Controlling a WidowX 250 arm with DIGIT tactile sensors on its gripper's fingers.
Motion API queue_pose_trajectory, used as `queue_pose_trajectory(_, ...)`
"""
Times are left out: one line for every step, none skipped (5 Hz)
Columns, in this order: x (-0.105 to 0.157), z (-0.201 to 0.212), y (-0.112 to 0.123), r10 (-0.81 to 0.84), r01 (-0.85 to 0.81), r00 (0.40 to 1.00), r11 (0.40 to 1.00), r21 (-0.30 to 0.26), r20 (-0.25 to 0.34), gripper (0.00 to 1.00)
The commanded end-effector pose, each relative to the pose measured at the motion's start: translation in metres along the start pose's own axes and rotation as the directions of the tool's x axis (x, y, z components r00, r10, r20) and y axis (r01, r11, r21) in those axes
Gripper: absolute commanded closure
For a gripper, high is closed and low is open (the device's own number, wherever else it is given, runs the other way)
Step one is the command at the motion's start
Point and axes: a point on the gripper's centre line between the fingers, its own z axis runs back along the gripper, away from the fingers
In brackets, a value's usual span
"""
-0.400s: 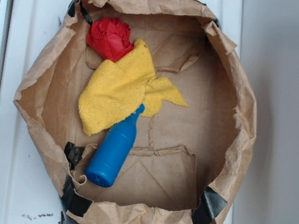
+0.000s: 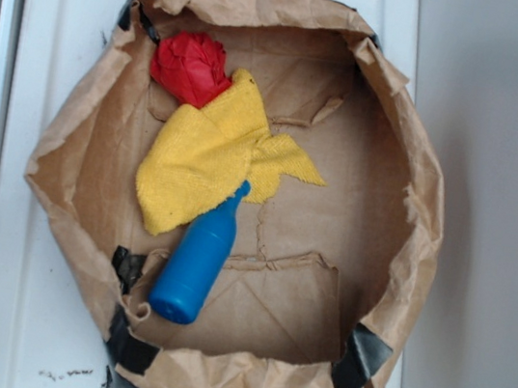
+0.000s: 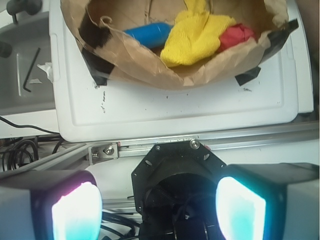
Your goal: Grab the blue bottle.
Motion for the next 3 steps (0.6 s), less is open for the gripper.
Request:
queue_pose_trajectory(0.088, -0.019, -0.009, 0.297, -0.301, 0.953, 0.95, -0.088, -0.058, 0.0)
queue_pose_trajectory(0.115, -0.035, -0.002, 0.437, -0.442, 0.897, 0.89, -0.111, -0.069, 0.0)
queue_pose_trajectory(0.129, -0.067, 0.014, 0.562, -0.568, 0.823, 0.803, -0.182, -0.086, 0.0)
